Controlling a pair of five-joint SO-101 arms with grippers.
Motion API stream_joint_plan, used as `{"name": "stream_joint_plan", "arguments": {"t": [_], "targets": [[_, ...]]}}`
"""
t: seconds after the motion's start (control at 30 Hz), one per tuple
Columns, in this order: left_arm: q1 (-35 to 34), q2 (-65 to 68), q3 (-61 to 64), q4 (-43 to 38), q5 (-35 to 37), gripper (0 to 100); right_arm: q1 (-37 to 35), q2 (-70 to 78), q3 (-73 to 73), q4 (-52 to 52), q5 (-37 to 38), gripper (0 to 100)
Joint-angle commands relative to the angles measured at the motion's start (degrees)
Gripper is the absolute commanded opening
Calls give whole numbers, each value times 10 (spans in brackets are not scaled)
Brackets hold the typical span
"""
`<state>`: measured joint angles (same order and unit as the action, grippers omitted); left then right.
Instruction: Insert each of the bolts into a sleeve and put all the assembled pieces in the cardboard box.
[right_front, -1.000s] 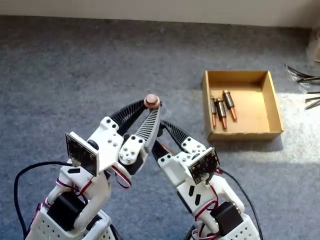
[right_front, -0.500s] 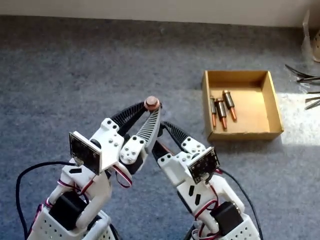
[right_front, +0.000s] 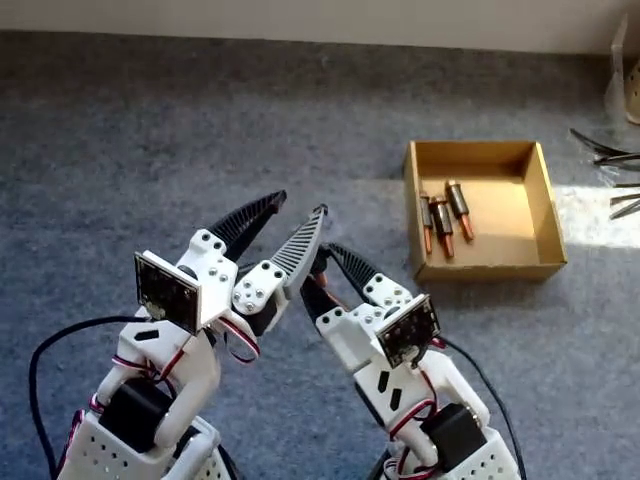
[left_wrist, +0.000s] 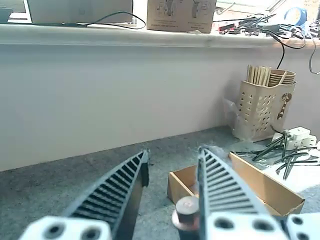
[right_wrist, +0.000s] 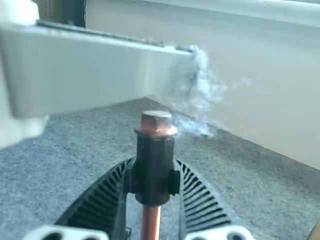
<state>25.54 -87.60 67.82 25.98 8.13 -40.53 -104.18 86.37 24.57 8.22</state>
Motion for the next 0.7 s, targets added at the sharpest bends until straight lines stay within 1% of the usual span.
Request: {"name": "stream_joint_plan", "arguments": {"t": [0.0, 0.17, 0.23, 0.5, 0.57, 0.67], "targets": [[-4, -7, -8, -2, 1, 159, 4, -7, -14, -3, 6, 3], [-9, -7, -18, -7, 0, 159, 5, -7, -13, -3, 7, 3], [-26, -7, -32, -9, 0, 159, 15, -7, -12, -3, 9, 3], [-162, -7, -42, -8, 4, 155, 104, -6, -15, 3, 6, 3], [-179, -7, -36, -5, 4, 154, 126, 0, -21, 44, 6, 3], [-184, -7, -3, 1, 1, 154, 145, 5, -88, 119, 7, 3]]}}
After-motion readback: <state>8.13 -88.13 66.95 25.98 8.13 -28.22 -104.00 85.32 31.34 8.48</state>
